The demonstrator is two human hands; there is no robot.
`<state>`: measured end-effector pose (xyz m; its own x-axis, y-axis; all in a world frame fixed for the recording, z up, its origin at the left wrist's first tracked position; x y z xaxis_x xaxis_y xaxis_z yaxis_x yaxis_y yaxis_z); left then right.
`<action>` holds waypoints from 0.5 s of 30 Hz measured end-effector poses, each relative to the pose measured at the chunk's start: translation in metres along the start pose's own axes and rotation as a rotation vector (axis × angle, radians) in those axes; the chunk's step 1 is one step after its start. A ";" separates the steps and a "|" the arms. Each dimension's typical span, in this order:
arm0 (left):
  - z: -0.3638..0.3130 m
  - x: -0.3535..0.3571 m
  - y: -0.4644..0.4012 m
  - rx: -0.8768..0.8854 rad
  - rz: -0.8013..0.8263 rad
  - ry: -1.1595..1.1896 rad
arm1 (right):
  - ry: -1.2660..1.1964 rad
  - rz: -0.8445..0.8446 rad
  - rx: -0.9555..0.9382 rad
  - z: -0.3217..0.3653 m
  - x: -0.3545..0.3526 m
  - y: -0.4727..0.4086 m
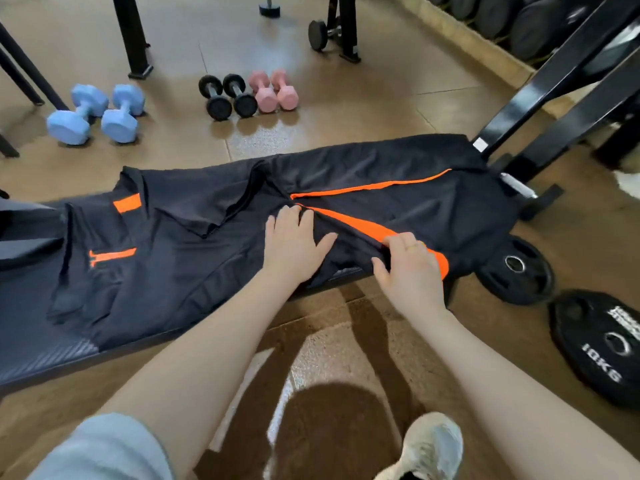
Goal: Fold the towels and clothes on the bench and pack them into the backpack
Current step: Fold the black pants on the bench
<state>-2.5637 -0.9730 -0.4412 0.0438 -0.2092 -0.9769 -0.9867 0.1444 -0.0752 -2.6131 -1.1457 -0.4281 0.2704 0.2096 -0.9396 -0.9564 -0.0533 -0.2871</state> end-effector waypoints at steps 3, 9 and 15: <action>-0.001 0.014 0.004 0.028 0.025 -0.100 | 0.069 0.003 -0.021 -0.022 0.000 0.000; -0.002 0.011 0.006 0.016 0.053 -0.092 | 0.065 0.141 -0.086 -0.057 -0.009 -0.014; -0.002 0.010 0.008 0.061 0.148 -0.156 | -0.200 0.250 0.127 -0.094 -0.025 -0.084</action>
<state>-2.5712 -0.9757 -0.4516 -0.0720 -0.0298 -0.9970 -0.9732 0.2212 0.0637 -2.5295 -1.2385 -0.3976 0.0106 0.3932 -0.9194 -0.9999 -0.0075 -0.0148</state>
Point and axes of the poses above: each hand's wrist, its own y-axis away from the middle knuckle, its own x-axis out of the palm, z = x × y, the point moved 6 cm from there along -y, towards the middle knuckle, and after that the axes turned 4 degrees about -y, right-handed, at the moved point
